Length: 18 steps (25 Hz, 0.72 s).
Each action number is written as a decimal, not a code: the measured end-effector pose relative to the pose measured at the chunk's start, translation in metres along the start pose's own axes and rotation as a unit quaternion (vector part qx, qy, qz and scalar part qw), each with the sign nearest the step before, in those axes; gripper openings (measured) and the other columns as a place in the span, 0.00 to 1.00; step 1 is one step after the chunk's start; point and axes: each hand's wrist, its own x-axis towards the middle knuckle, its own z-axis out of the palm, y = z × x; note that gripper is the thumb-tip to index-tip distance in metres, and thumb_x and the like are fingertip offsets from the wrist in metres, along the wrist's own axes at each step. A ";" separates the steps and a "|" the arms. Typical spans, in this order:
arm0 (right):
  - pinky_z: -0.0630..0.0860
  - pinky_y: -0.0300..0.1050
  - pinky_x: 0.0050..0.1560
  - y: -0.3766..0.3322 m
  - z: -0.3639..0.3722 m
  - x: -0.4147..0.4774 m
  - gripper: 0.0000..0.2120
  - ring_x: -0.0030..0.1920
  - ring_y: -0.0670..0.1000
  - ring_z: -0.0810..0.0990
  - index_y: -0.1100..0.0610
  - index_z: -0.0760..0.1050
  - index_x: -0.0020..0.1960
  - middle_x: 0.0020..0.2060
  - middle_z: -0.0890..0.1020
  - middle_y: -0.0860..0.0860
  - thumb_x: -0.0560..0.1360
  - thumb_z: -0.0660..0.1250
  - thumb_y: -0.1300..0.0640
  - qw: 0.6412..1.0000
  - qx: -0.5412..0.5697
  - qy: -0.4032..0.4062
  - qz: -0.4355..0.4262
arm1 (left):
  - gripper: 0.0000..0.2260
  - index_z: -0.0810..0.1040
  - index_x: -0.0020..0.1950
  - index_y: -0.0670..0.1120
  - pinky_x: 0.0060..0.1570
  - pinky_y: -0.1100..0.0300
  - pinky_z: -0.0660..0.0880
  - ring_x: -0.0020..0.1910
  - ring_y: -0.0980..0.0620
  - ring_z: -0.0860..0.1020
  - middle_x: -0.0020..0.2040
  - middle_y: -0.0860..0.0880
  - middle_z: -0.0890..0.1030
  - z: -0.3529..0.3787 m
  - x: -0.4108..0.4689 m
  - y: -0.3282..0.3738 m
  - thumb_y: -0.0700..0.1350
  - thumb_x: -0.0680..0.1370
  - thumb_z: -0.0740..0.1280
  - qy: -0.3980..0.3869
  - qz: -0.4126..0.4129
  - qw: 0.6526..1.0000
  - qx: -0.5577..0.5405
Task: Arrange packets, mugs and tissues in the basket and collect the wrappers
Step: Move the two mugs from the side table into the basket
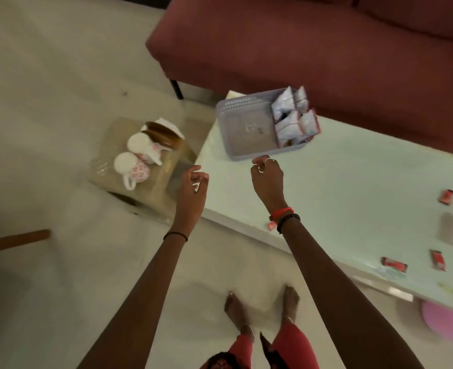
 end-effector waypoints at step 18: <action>0.75 0.48 0.58 -0.098 0.247 0.121 0.22 0.59 0.58 0.77 0.66 0.70 0.62 0.58 0.78 0.61 0.72 0.71 0.59 0.929 -0.194 -0.308 -0.069 | 0.35 0.62 0.72 0.44 0.65 0.43 0.67 0.68 0.39 0.68 0.69 0.38 0.67 -0.136 0.183 -0.109 0.49 0.69 0.74 0.041 -0.151 0.932 0.327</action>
